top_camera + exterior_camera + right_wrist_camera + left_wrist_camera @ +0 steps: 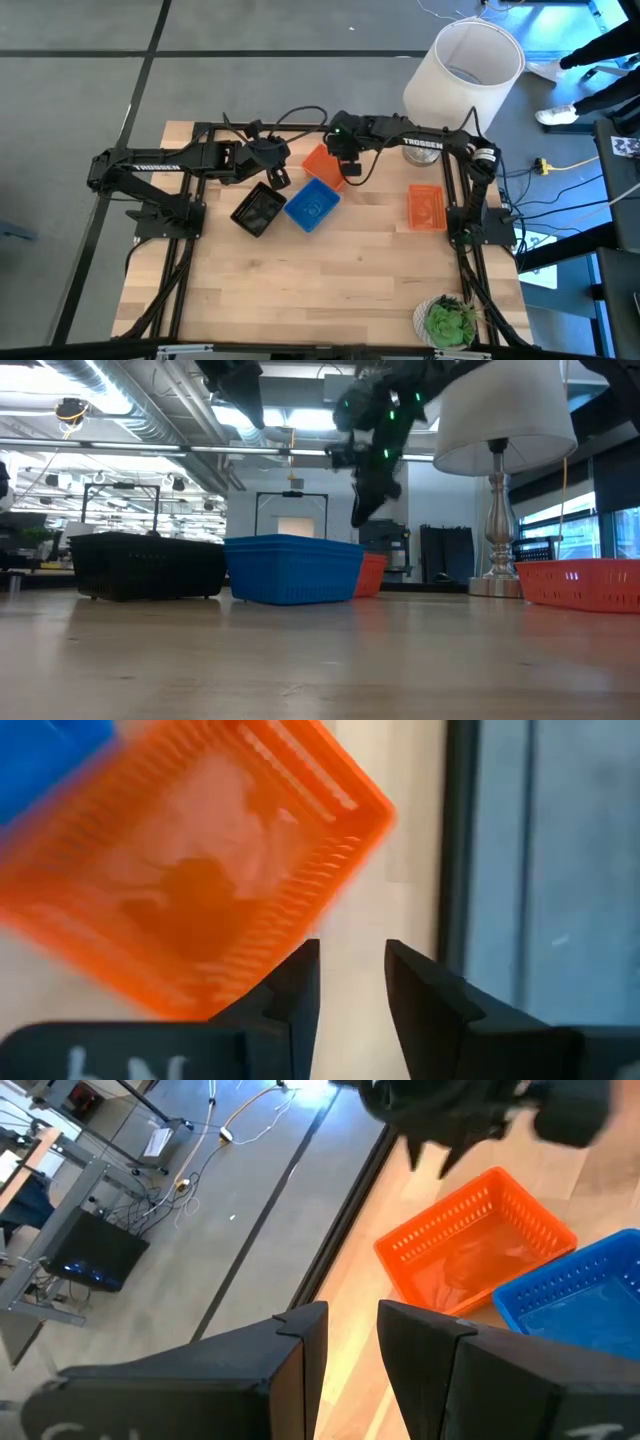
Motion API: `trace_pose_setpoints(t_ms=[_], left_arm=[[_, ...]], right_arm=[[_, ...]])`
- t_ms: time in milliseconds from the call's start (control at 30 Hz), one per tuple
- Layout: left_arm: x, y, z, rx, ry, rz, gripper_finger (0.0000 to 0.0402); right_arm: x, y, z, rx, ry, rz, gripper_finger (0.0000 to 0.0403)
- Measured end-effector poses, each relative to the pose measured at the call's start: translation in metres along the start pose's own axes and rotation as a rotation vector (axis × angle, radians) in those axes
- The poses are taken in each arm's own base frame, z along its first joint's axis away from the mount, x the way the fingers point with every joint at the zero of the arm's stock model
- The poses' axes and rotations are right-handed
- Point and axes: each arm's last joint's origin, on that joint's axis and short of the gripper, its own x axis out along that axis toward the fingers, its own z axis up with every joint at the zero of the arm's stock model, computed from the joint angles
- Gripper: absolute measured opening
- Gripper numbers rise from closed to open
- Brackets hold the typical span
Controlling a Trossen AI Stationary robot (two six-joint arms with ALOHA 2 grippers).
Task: Stack baskets by color
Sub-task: Stack the right orange bin on the left orange bin
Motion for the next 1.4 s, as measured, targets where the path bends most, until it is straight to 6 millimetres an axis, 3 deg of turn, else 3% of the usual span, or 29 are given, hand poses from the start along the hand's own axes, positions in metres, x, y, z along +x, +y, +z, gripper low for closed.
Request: trace_pose_setpoints(t_ms=[200, 433, 600, 800, 1067, 1167, 1400], left_arm=[[-0.001, -0.001, -0.012, 0.001, 0.099, -0.033, 0.0085], [-0.003, -0.011, -0.025, -0.003, 0.188, -0.163, 0.0085], [-0.008, -0.026, -0.032, 0.006, 0.199, -0.201, 0.0085], [-0.019, -0.041, -0.036, 0.015, 0.182, -0.243, 0.0085], [-0.025, -0.049, -0.033, 0.008, 0.142, -0.270, 0.0085], [-0.026, -0.049, -0.033, 0.007, 0.140, -0.272, 0.0085], [-0.026, -0.049, -0.033, 0.008, 0.141, -0.272, 0.0085]], right_arm=[[-0.042, 0.012, 0.019, 0.215, 0.043, 0.161, 0.0113], [-0.089, 0.035, 0.022, 0.168, 0.015, 0.190, 0.0113], [-0.124, 0.051, 0.005, 0.254, -0.022, 0.196, 0.0113], [-0.152, 0.078, -0.034, 0.418, -0.048, 0.209, 0.0113], [-0.161, 0.111, -0.079, 0.889, -0.028, 0.054, 0.0113], [-0.155, 0.123, -0.089, 1.064, 0.032, 0.042, 0.0113], [-0.134, 0.149, -0.111, 1.273, 0.182, -0.020, 0.0113]])
